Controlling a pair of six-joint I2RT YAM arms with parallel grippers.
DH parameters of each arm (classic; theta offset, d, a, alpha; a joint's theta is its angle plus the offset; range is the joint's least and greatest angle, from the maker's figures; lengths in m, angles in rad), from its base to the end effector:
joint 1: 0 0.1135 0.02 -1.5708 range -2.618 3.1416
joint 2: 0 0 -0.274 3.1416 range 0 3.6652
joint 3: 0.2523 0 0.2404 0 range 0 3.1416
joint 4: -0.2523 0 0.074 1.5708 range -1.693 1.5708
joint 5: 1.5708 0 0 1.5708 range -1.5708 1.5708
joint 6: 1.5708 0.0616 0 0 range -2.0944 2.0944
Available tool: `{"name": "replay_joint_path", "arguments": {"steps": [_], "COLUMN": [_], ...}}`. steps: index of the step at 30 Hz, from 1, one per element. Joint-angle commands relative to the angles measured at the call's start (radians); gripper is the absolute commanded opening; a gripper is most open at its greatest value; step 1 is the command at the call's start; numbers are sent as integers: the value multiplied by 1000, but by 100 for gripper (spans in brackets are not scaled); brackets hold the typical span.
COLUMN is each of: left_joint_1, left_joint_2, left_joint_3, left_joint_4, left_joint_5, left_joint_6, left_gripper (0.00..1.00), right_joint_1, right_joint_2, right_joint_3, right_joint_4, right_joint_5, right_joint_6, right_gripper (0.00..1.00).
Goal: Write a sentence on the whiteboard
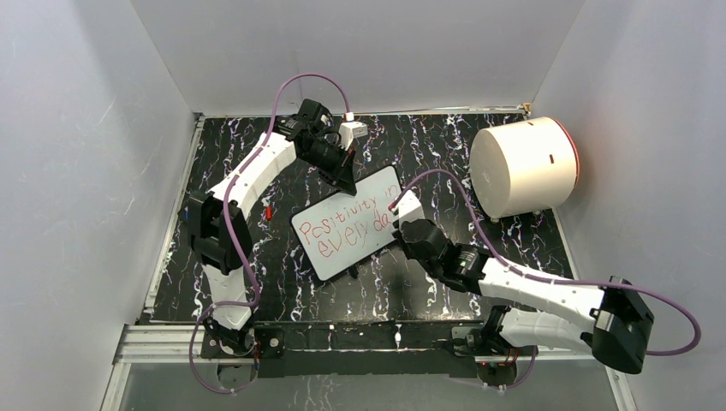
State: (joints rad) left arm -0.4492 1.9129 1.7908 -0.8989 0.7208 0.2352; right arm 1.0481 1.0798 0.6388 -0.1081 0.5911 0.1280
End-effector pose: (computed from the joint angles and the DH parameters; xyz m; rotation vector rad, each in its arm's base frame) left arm 0.3545 -0.2160 0.3003 1.0874 2.2620 -1.0104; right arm 0.1464 0.1853 0.2447 -0.5799 1.9359 0.1147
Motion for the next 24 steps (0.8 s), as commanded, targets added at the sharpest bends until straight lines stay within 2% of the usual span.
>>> {"name": "replay_joint_path", "arguments": {"steps": [1, 12, 24], "left_joint_1": [-34, -34, -34], "left_joint_2": [34, 30, 39], "left_joint_3": [-19, -5, -1], "left_joint_4": [-66, -71, -72], "left_joint_5": [-90, -89, -84], "left_joint_6": [42, 43, 45], "left_gripper": [0, 0, 0], "right_joint_1": [-2, -9, -27], "right_joint_2": [-68, -17, 15], "right_joint_3": [-5, 3, 3], "right_joint_4": [65, 160, 193], "right_joint_5": [0, 36, 28], "right_joint_6": [-3, -13, -8], "right_gripper": [0, 0, 0]}}
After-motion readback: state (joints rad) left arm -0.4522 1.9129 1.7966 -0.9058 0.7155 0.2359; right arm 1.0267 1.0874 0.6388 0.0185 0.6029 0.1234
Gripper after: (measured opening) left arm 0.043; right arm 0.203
